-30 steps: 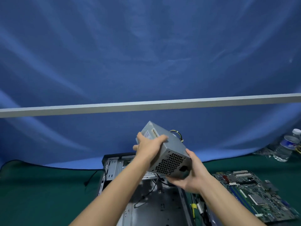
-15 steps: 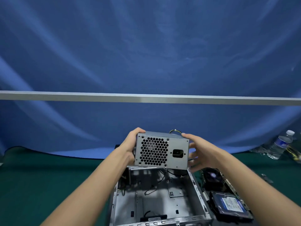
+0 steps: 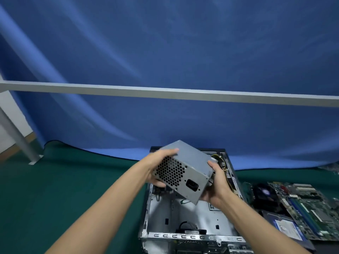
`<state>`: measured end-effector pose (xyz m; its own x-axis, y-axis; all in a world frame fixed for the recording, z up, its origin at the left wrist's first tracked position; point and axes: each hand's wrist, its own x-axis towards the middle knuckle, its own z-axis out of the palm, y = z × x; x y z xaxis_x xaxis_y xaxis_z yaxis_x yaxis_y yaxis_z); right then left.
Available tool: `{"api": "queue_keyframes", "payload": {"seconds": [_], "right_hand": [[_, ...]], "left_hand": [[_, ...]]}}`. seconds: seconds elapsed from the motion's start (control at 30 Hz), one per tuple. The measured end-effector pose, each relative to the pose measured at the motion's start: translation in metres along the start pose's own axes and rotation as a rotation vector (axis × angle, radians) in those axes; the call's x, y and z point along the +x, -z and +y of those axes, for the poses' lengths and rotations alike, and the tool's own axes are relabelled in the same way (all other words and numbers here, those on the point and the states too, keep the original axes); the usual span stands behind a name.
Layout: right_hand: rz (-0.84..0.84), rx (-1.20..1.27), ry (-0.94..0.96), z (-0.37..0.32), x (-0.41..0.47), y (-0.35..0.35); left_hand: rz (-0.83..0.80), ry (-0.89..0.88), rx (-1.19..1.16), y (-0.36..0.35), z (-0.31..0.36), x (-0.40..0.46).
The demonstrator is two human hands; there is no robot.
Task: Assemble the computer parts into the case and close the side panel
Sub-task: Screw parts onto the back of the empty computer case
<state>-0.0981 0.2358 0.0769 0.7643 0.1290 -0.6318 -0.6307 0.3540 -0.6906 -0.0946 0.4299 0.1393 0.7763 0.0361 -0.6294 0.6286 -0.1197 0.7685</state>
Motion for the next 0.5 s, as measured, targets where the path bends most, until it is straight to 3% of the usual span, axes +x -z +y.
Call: {"api": "queue_keyframes", "payload": {"seconds": [0.13, 0.3, 0.5], "right_hand": [[-0.075, -0.065, -0.025, 0.015, 0.022, 0.012], [-0.105, -0.108, -0.054, 0.042, 0.050, 0.031], [-0.130, -0.289, -0.162, 0.052, 0.082, 0.028]], "left_hand": [[-0.015, 0.131, 0.006, 0.007, -0.025, 0.010], [0.151, -0.063, -0.064, -0.006, -0.040, 0.024], [0.437, -0.208, 0.406, -0.027, -0.051, 0.027]]}}
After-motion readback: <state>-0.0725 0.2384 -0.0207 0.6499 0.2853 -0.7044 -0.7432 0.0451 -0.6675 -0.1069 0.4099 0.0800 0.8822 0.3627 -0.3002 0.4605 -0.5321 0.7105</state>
